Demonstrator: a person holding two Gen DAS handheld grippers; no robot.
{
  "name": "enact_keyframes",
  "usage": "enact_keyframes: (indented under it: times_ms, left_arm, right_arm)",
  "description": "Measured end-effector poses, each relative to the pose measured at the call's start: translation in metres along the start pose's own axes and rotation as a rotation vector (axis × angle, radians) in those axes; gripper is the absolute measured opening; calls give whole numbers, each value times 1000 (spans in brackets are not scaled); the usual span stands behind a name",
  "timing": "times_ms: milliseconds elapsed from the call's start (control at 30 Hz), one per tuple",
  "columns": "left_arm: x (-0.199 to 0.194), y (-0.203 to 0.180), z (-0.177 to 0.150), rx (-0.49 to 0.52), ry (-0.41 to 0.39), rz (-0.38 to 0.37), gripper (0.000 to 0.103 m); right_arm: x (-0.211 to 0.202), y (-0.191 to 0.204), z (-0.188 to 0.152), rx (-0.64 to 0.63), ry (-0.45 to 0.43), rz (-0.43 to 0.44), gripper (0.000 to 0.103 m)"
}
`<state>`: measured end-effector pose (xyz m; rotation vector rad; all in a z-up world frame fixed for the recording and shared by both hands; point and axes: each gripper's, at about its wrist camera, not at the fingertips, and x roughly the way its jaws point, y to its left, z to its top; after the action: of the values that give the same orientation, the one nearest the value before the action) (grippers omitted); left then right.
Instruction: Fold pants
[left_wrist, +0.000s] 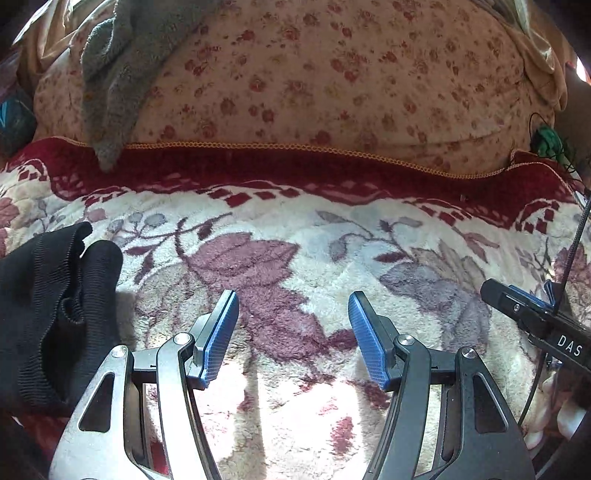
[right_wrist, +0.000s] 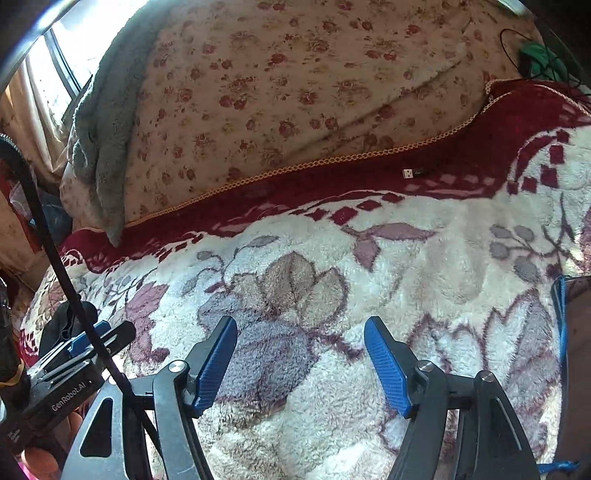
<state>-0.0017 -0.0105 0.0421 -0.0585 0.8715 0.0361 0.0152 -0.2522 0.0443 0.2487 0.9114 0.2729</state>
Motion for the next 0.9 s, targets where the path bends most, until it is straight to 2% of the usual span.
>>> enact_keyframes:
  times_ms: [133,233,400,533,633,900]
  left_arm:
    - [-13,12,-1,-13,-19,25,62]
    - [-32,33,-5,-34,-51,58,62]
    - [-66,85,-14,-106,-96,137,62]
    - [-92,122,-22,-146,-130,212,62]
    - [-109,144,-28,-191,-147,233,62]
    - [-126,190,-38,-291,-173,296,62]
  right_arm:
    - [8,9,0,3,12,22,69]
    - [7,29,-1,-21,12,79,69]
    - [0,94,-2,-105,26,246,69]
    - [4,153,-8,-202,53,331,69]
    - [9,191,-16,-247,79,388,69]
    - [17,254,-28,-346,121,438,69]
